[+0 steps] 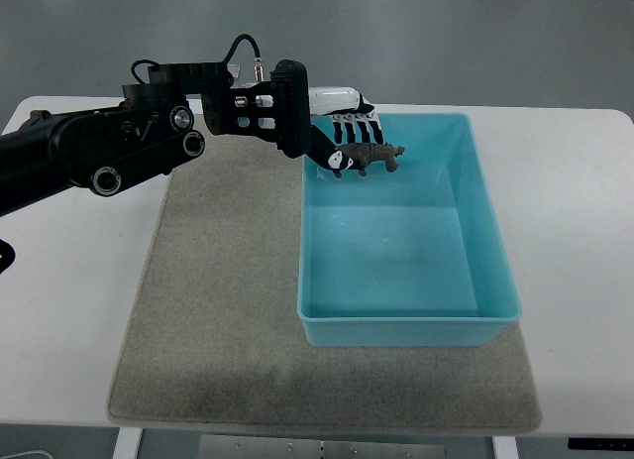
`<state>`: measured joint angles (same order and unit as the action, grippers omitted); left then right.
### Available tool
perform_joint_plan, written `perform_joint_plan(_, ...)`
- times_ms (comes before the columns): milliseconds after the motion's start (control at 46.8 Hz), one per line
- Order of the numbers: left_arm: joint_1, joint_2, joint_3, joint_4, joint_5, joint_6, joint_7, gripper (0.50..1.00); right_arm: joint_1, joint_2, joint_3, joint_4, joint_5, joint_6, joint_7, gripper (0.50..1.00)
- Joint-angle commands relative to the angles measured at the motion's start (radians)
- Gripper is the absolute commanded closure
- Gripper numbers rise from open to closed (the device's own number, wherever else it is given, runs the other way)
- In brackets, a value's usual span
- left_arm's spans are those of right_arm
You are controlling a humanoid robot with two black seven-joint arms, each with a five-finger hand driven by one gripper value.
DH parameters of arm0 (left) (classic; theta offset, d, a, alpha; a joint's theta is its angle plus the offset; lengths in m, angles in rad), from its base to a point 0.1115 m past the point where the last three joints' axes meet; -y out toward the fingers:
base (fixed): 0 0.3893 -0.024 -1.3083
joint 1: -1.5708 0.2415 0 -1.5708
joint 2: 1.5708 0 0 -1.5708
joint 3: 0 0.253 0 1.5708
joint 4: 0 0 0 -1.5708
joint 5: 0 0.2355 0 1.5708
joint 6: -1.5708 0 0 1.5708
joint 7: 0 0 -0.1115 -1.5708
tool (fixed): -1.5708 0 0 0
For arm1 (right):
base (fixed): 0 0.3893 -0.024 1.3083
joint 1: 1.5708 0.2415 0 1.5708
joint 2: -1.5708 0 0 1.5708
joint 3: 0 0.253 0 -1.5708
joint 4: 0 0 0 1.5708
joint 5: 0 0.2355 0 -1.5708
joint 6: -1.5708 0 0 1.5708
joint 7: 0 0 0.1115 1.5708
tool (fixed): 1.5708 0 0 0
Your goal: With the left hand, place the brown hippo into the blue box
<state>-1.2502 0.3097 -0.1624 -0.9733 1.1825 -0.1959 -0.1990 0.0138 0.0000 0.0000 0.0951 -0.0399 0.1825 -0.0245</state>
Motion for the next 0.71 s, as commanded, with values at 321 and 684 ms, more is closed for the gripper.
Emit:
perform_joint_plan(321, 0.015, -0.008, 0.000, -0.001, -0.004, 0.035, -0.007, 0.754, 0.000, 0.000, 0.000, 0.000, 0.000, 0.000, 0.000, 0.564)
perform_joint_plan(684, 0.015, -0.008, 0.000, 0.001, -0.006, 0.035, -0.010, 0.727, 0.000, 0.000, 0.000, 0.000, 0.000, 0.000, 0.000, 0.564)
